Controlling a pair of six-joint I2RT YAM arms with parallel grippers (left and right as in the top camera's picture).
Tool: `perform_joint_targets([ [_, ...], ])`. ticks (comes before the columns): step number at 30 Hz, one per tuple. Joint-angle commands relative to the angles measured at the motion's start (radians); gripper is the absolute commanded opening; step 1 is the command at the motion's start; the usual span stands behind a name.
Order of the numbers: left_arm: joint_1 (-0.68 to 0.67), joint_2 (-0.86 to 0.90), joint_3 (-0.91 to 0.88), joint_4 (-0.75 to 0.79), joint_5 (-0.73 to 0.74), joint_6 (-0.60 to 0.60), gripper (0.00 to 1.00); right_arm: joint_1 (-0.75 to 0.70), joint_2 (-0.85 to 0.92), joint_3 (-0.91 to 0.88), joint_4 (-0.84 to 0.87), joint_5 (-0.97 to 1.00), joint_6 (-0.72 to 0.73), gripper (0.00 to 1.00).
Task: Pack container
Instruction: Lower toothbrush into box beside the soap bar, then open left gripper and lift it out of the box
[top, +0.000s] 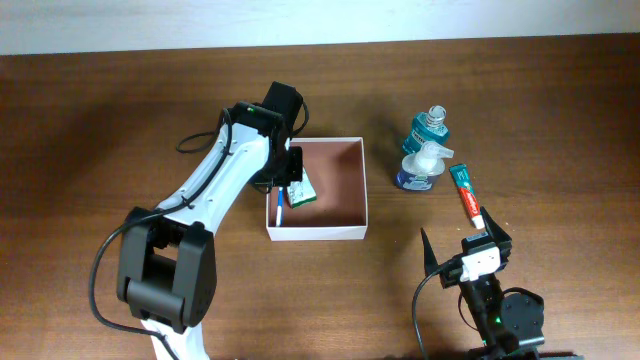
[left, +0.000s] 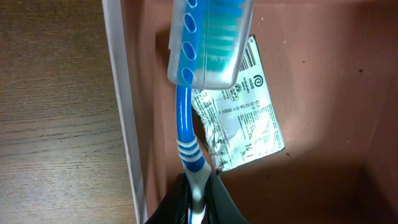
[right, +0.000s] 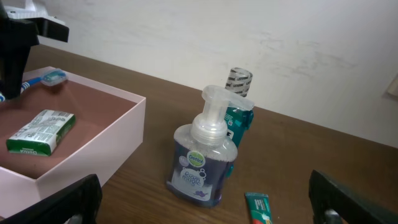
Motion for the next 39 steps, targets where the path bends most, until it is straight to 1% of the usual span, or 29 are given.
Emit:
perform_joint_targets([
  [1, -0.002, 0.01, -0.008, 0.003, -0.018, -0.014, 0.02, -0.006, -0.01, -0.005, -0.004, -0.002, 0.0, 0.98],
  [4, -0.002, 0.01, -0.008, 0.003, -0.018, -0.014, 0.03, -0.006, -0.01, -0.005, -0.004, -0.002, 0.0, 0.98],
  [5, -0.002, 0.01, -0.008, 0.003, -0.018, -0.014, 0.09, -0.006, -0.01, -0.005, -0.005, -0.002, 0.0, 0.98],
  [6, -0.002, 0.01, -0.008, 0.003, -0.018, -0.014, 0.11, -0.006, -0.01, -0.005, -0.005, -0.002, 0.0, 0.98],
  [14, -0.002, 0.016, -0.008, 0.003, -0.018, -0.013, 0.11, -0.006, -0.01, -0.005, -0.005, -0.002, 0.0, 0.98],
  [21, -0.002, 0.069, -0.008, 0.003, -0.02, -0.013, 0.11, -0.006, -0.01, -0.005, -0.005, -0.002, 0.0, 0.98],
  [26, -0.002, 0.072, -0.008, 0.007, -0.057, -0.013, 0.1, -0.006, -0.01, -0.005, -0.004, -0.002, 0.0, 0.98],
  [31, -0.002, 0.072, -0.008, 0.007, -0.059, -0.014, 0.11, -0.006, -0.01, -0.005, -0.005, -0.002, 0.0, 0.98],
  [35, -0.001, 0.072, -0.008, 0.007, -0.059, -0.014, 0.18, -0.006, -0.01, -0.005, -0.004, -0.002, 0.0, 0.98],
  [39, -0.002, 0.072, -0.008, 0.007, -0.047, -0.014, 0.22, -0.006, -0.01, -0.005, -0.005, -0.002, 0.0, 0.98],
])
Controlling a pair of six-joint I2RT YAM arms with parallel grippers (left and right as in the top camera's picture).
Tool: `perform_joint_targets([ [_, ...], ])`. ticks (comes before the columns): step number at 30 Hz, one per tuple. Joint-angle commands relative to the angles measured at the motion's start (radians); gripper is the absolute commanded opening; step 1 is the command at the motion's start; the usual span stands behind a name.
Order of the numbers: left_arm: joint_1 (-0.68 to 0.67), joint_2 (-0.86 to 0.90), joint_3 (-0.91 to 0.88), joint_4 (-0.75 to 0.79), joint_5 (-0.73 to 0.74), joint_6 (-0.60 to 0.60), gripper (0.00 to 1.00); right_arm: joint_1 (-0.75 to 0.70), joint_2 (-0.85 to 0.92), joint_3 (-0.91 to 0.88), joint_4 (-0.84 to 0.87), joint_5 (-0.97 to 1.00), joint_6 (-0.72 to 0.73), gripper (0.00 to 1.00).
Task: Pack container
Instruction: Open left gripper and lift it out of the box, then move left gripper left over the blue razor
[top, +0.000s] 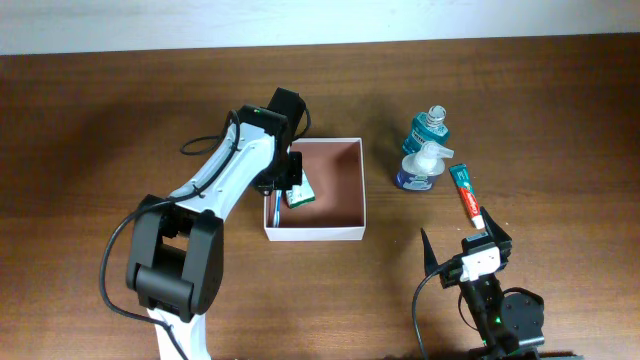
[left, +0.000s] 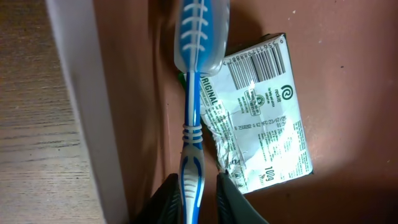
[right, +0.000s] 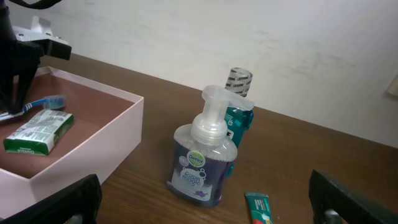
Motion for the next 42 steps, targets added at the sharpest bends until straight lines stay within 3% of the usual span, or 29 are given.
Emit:
perform_joint_targets([
  [1, 0.0, 0.009, -0.005, -0.001, 0.0, -0.013, 0.22, -0.006, -0.01, -0.005, -0.004, -0.002, 0.0, 0.98],
  [13, 0.0, -0.119, 0.087, -0.029, 0.071, 0.022, 0.21, -0.006, -0.01, -0.005, -0.004, -0.002, 0.0, 0.98],
  [23, 0.029, -0.277, 0.09, -0.111, -0.111, 0.021, 0.22, -0.006, -0.01, -0.005, -0.004, -0.002, 0.0, 0.98],
  [25, 0.055, -0.283, 0.09, -0.134, -0.113, 0.021, 0.24, -0.006, -0.01, -0.005, -0.005, -0.002, 0.0, 0.98],
  [29, 0.119, -0.283, 0.09, -0.174, -0.113, 0.021, 0.5, -0.006, -0.01, -0.005, -0.005, -0.002, 0.0, 0.98],
  [42, 0.406, -0.283, 0.071, -0.237, -0.113, -0.003, 0.53, -0.006, -0.01, -0.005, -0.005, -0.002, 0.0, 0.98],
])
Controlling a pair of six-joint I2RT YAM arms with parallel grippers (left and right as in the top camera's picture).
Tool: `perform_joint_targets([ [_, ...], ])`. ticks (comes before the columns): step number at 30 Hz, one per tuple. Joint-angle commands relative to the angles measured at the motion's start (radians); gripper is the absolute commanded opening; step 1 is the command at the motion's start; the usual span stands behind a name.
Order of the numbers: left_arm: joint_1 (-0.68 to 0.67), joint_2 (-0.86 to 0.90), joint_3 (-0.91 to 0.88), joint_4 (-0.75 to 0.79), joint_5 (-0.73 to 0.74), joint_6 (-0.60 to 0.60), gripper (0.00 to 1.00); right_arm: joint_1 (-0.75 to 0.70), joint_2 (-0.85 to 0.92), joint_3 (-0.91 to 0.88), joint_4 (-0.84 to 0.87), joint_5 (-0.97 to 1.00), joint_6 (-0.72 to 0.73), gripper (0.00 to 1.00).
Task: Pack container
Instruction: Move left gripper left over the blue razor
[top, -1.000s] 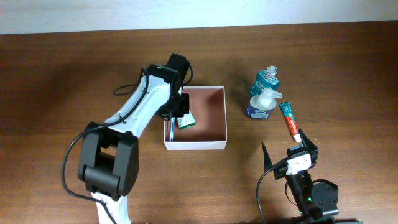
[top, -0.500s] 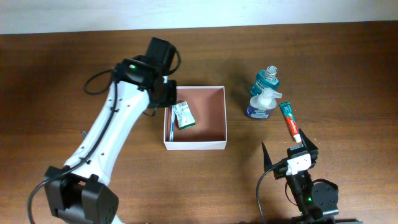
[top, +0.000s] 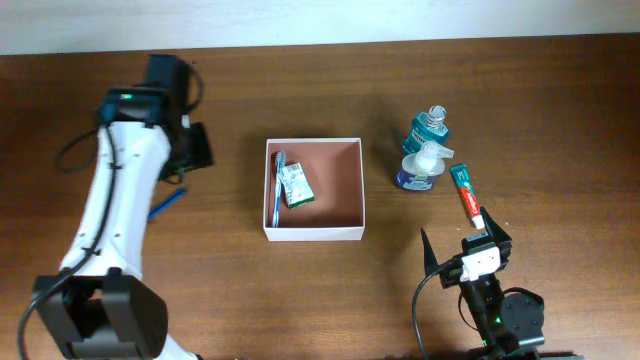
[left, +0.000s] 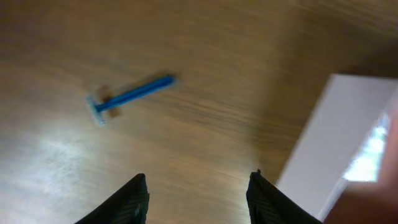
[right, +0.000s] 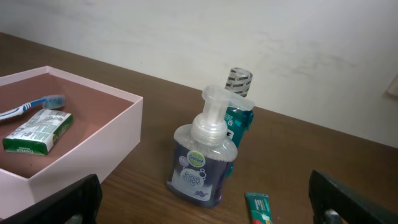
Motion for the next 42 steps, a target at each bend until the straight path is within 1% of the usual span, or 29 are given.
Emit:
perform_joint_targets([
  [1, 0.06, -0.007, -0.016, -0.01, -0.01, -0.024, 0.53, -0.006, -0.01, -0.005, -0.005, -0.002, 0.0, 0.98],
  [4, 0.113, -0.007, -0.056, -0.003, -0.01, -0.071, 0.53, -0.006, -0.01, -0.005, -0.004, -0.002, 0.0, 0.98],
  [7, 0.161, -0.007, -0.121, 0.035, -0.01, -0.114, 0.53, -0.006, -0.01, -0.005, -0.004, -0.002, 0.0, 0.98],
  [10, 0.211, -0.007, -0.209, 0.091, -0.01, -0.201, 0.54, -0.006, -0.01, -0.005, -0.004, -0.002, 0.0, 0.98],
  [14, 0.278, -0.007, -0.341, 0.187, -0.01, -0.317, 0.58, -0.006, -0.01, -0.005, -0.004, -0.002, 0.0, 0.98],
  [17, 0.323, -0.007, -0.42, 0.244, -0.006, -0.389, 0.57, -0.006, -0.01, -0.005, -0.005, -0.002, 0.0, 0.98],
  [18, 0.338, -0.007, -0.44, 0.254, -0.005, -0.412, 0.55, -0.006, -0.01, -0.005, -0.005, -0.002, 0.0, 0.98],
  [20, 0.361, -0.007, -0.457, 0.254, -0.006, -0.441, 0.51, -0.006, -0.01, -0.005, -0.005, -0.002, 0.0, 0.98],
  [23, 0.386, -0.007, -0.461, 0.256, -0.006, -0.444, 0.47, -0.006, -0.01, -0.005, -0.005, -0.002, 0.0, 0.98],
  [28, 0.394, -0.007, -0.462, 0.257, -0.006, -0.516, 0.46, -0.006, -0.01, -0.005, -0.005, -0.002, 0.0, 0.98],
  [33, 0.394, -0.007, -0.465, 0.259, -0.006, -0.62, 0.47, -0.006, -0.01, -0.005, -0.004, -0.002, 0.0, 0.98],
  [36, 0.393, -0.007, -0.47, 0.261, -0.005, -0.703, 0.47, -0.006, -0.01, -0.005, -0.005, -0.002, 0.0, 0.98],
  [39, 0.393, -0.007, -0.481, 0.263, 0.029, -0.777, 0.48, -0.006, -0.01, -0.005, -0.005, -0.002, 0.0, 0.98],
  [42, 0.393, -0.007, -0.502, 0.307, 0.093, -0.78, 0.48, -0.006, -0.01, -0.005, -0.005, -0.002, 0.0, 0.98],
])
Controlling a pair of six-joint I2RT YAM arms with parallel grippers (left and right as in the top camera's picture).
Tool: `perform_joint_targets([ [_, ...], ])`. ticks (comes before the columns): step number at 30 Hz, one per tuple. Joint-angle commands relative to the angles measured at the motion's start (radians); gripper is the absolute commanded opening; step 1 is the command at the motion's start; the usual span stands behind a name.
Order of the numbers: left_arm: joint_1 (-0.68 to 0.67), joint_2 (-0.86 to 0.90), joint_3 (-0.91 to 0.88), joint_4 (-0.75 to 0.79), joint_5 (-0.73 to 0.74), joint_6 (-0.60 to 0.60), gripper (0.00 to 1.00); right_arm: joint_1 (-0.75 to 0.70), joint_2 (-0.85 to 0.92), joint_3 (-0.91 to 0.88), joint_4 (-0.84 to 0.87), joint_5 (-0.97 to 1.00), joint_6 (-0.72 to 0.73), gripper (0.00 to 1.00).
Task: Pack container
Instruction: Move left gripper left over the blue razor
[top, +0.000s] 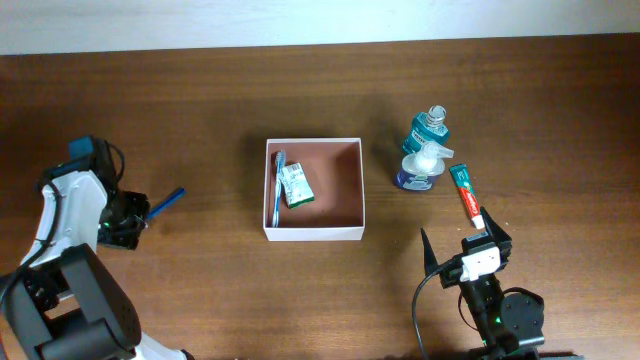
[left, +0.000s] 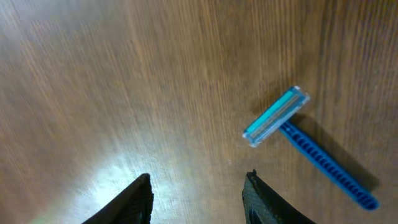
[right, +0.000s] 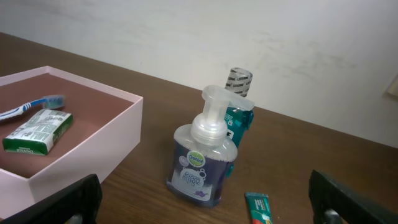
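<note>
The white box (top: 364, 190) with a brown floor holds a blue toothbrush (top: 276, 185) along its left wall and a green-white packet (top: 296, 186); both also show in the right wrist view, toothbrush (right: 28, 107), packet (right: 38, 131). A blue razor (top: 166, 201) lies on the table left of the box, razor (left: 298, 143) up close. My left gripper (top: 122, 226) hovers open just left of the razor, gripper (left: 198, 198) empty. My right gripper (right: 205, 202) rests open near the front edge, empty.
To the right of the box stand a foam soap pump bottle (top: 418, 166) and a teal mouthwash bottle (top: 430, 127). A toothpaste tube (top: 465, 196) lies beside them, tube (right: 260, 208) low in the right wrist view. A pale wall runs behind the table.
My left arm has swung from the far left of the table down toward the front, and its open gripper now hangs close over the razor's head. The right arm has not moved.
My left gripper held the toothbrush over the box's left side above the packet. Then the jaws stood parted with the toothbrush lying in the box. Then the gripper was open far left, razor below. Now it hangs close beside the razor.
</note>
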Motion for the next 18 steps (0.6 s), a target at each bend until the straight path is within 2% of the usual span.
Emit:
perform_joint_targets([
  [1, 0.005, -0.007, -0.033, 0.041, 0.079, -0.071, 0.47, -0.006, -0.01, -0.005, -0.005, -0.002, 0.001, 0.99],
  [8, 0.005, -0.007, -0.05, 0.191, 0.108, -0.081, 0.47, -0.006, -0.01, -0.005, -0.005, -0.002, 0.0, 0.98],
  [16, -0.038, -0.007, -0.05, 0.227, 0.099, -0.148, 0.49, -0.006, -0.01, -0.005, -0.005, -0.002, 0.0, 0.98],
  [18, -0.061, -0.007, -0.05, 0.237, 0.083, -0.158, 0.52, -0.006, -0.01, -0.005, -0.004, -0.002, 0.0, 0.98],
])
